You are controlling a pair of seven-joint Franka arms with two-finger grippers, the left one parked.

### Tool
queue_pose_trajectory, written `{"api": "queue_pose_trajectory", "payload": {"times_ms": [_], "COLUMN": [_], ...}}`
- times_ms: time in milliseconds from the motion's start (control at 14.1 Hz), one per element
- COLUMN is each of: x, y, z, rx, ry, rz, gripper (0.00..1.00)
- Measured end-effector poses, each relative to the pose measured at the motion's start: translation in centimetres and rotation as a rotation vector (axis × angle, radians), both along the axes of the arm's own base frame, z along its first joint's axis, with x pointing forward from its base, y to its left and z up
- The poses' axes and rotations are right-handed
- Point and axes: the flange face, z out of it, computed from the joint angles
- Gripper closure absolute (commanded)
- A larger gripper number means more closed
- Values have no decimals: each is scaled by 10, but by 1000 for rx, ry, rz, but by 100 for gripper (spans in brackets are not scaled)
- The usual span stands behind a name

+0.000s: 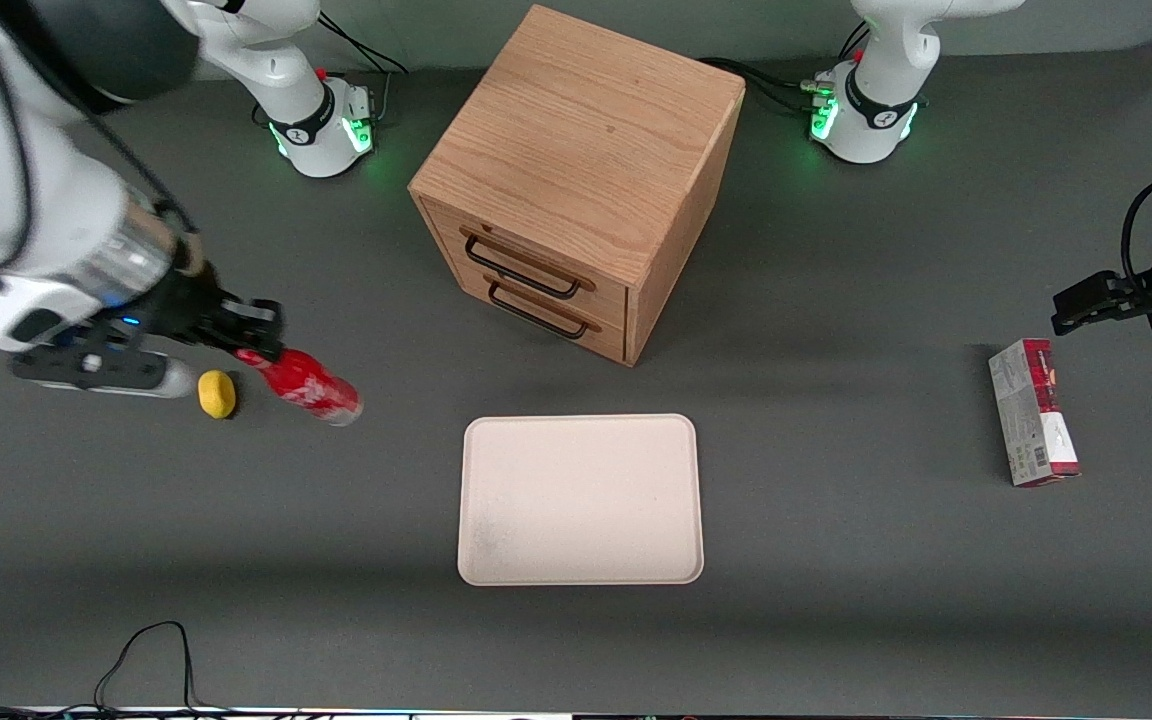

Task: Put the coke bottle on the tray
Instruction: 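Lift the bottle and carry it toward the cream tray, then lower the bottle onto the tray's edge and stand it upright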

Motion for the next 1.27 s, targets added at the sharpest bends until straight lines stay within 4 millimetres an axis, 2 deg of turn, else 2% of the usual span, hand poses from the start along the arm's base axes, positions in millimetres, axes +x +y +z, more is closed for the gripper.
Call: {"api": "queue_pose_trajectory", "payload": {"times_ms": [141, 283, 495, 636, 919, 1131, 1202, 1273], "x": [16, 34, 65, 81, 94, 96, 96, 97], "y": [29, 49, 66, 73, 87, 89, 89, 89], "z": [-37, -83, -153, -190, -243, -264, -267, -269], "rx": [-1, -22, -4, 28, 56, 32, 31, 33], "ry": [-14, -13, -42, -80, -104, -101, -99, -102], "rz": [8, 16, 21, 13, 9, 17, 17, 17], "gripper": [100, 100, 100, 100, 100, 100, 83, 1]}}
